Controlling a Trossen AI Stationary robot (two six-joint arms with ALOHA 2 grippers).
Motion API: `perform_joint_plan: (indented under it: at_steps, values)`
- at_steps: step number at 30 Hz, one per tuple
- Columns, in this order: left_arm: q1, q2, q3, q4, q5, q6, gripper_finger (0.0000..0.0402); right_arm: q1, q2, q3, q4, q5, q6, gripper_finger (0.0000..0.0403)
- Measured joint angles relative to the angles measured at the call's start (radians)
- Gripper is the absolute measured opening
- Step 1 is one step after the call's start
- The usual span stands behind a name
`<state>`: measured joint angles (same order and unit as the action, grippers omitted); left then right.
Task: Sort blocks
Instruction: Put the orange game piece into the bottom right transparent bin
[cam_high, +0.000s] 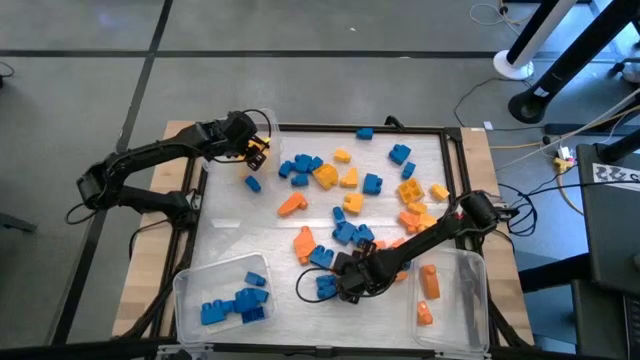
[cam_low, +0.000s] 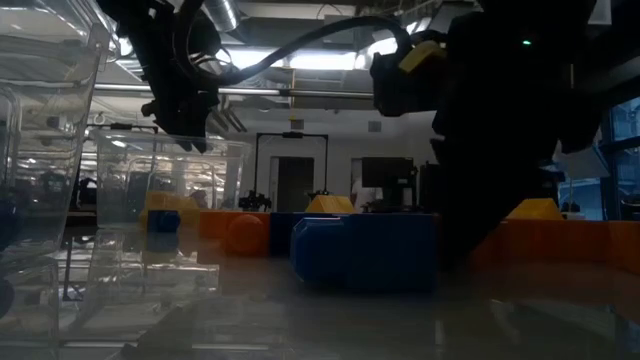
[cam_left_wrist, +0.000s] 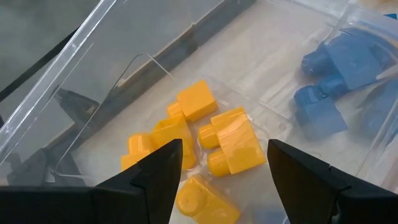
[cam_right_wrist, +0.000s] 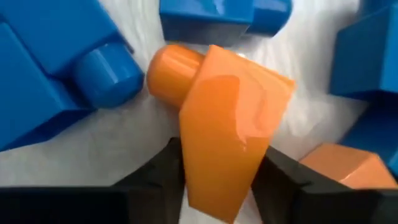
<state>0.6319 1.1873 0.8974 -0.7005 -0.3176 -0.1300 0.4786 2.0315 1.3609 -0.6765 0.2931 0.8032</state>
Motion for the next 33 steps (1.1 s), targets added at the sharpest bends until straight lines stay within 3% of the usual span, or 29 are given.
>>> perform_joint_plan:
  at_steps: [4, 13, 18, 33]
  values:
    - [0.0, 0.0, 0.0, 0.0, 0.0, 0.007, 0.0225, -0.001, 0.0, 0.0, 0.001, 0.021, -0.022, 0.0104]
    - [-0.001, 0.0, 0.0, 0.001, 0.0, 0.033, 0.0225, -0.002, -0.06, -0.002, -0.01, 0.012, -0.04, 0.0117]
    - [-0.001, 0.0, 0.0, 0.001, 0.0, 0.033, 0.0225, -0.002, -0.138, -0.002, -0.008, 0.008, -0.09, 0.0102]
    - [-0.001, 0.0, 0.0, -0.001, 0.0, 0.028, 0.0225, 0.0, -0.461, -0.001, -0.097, -0.237, -0.301, 0.0089]
